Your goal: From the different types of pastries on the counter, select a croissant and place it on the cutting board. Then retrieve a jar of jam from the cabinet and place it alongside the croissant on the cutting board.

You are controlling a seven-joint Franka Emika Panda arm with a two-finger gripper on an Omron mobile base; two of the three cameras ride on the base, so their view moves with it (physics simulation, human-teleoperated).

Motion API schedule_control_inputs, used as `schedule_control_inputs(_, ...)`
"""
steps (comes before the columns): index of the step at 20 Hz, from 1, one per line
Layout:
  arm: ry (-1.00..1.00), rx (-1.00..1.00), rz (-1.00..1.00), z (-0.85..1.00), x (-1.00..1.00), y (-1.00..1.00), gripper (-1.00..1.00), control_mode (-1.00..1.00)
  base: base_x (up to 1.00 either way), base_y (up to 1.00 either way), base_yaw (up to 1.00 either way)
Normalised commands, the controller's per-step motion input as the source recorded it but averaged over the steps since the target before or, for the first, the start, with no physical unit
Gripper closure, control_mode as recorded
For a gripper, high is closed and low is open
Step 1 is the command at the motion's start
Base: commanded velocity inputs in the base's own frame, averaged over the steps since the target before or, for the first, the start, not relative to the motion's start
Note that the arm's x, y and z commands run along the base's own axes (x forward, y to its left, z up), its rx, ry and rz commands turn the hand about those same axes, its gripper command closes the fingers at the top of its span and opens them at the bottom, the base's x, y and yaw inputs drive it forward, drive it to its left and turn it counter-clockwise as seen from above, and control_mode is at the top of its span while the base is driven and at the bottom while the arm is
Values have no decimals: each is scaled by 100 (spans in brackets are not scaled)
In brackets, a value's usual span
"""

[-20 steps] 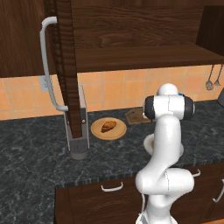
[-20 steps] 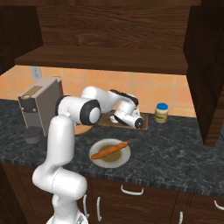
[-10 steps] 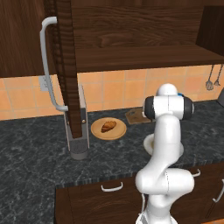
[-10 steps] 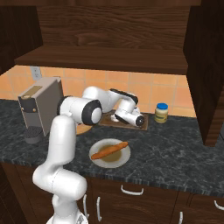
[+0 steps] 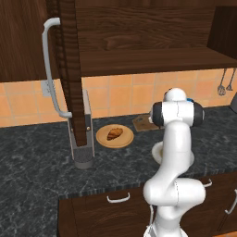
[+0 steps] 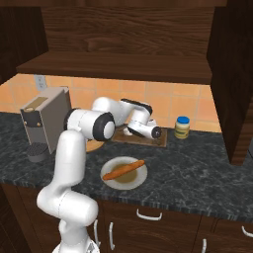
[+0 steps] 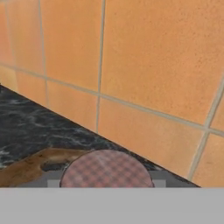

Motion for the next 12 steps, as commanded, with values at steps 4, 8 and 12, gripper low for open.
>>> schedule_control_inputs(4,0,0,0,0,5,2,-100,-100,0,0,0)
schedule_control_inputs(8,0,0,-2,5,1,0,-100,-100,0,0,0)
schedule_control_inputs(12,-1,-4,-4,59,-15,0,-100,-100,0,0,0)
